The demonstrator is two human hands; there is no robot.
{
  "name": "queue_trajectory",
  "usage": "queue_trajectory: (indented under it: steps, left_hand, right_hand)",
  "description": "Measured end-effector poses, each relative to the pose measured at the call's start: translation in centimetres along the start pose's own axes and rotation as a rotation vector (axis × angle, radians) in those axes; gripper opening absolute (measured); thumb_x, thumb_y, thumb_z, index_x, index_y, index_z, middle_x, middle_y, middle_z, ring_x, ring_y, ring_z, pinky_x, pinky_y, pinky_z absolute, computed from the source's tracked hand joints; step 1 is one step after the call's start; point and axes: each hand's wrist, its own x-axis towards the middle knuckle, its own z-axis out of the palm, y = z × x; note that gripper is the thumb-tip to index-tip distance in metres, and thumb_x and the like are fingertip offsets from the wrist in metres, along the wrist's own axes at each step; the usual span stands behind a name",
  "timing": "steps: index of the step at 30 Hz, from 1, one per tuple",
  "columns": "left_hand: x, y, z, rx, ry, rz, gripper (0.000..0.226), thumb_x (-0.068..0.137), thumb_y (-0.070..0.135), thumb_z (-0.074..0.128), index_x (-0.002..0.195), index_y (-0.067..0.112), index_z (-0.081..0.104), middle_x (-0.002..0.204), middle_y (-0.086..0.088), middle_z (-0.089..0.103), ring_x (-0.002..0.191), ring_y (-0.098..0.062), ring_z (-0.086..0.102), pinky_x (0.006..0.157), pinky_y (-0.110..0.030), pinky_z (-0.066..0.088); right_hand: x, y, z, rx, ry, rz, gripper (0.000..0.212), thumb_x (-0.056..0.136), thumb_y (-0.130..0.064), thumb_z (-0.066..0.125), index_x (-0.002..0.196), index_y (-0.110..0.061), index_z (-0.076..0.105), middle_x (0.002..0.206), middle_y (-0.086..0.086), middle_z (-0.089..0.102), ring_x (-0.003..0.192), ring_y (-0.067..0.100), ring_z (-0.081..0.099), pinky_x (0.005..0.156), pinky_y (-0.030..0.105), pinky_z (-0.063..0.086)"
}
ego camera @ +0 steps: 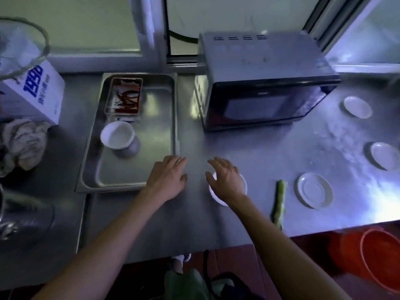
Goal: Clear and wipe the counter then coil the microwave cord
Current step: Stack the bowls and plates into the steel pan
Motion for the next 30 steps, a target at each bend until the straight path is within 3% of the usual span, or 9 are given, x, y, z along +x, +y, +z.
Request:
queue_trajectory:
  steps: [5, 11, 16, 30]
  left_hand:
    - [-2.2, 7.5, 2.6, 0.021, -0.026, 0.086, 0.057, 0.089, 0.036, 0.060, 0.141, 0.016, 0.048, 0.141, -0.003, 0.053, 0.129, -0.027, 0.047, 0.093, -0.045, 0.048]
    - [-5.4, 15.1, 5.8, 0.050, -0.076, 0.142, 0.059, 0.089, 0.037, 0.058, 0.144, 0.021, 0.045, 0.150, -0.001, 0.044, 0.135, -0.025, 0.041, 0.094, -0.043, 0.045]
    - [-7.2, 19.4, 7.0, 0.064, -0.094, 0.206, 0.061, 0.084, 0.035, 0.061, 0.141, 0.019, 0.048, 0.142, -0.001, 0.051, 0.128, -0.027, 0.048, 0.088, -0.043, 0.046]
    - [-6.3, 19.9, 7.9, 0.123, -0.138, 0.151, 0.070, 0.089, 0.045, 0.058, 0.150, 0.023, 0.032, 0.154, -0.004, 0.031, 0.139, -0.028, 0.031, 0.091, -0.047, 0.047]
  right_hand:
    - [-7.2, 5.5, -2.4, 0.006, 0.026, 0.082, 0.041, 0.094, -0.027, 0.058, 0.134, -0.018, 0.056, 0.143, 0.001, 0.054, 0.127, 0.027, 0.050, 0.097, 0.040, 0.042]
    - [-15.6, 10.8, -4.0, 0.038, 0.076, 0.120, 0.042, 0.096, -0.028, 0.058, 0.136, -0.014, 0.057, 0.139, 0.007, 0.058, 0.128, 0.029, 0.052, 0.105, 0.045, 0.042]
    - [-20.3, 13.6, -4.9, 0.053, 0.069, 0.190, 0.042, 0.095, -0.029, 0.057, 0.136, -0.018, 0.055, 0.142, 0.000, 0.054, 0.130, 0.026, 0.049, 0.096, 0.042, 0.043]
    - [-21.2, 15.1, -4.2, 0.101, 0.041, 0.204, 0.041, 0.094, -0.023, 0.058, 0.134, -0.016, 0.057, 0.139, 0.001, 0.056, 0.129, 0.028, 0.050, 0.096, 0.044, 0.044]
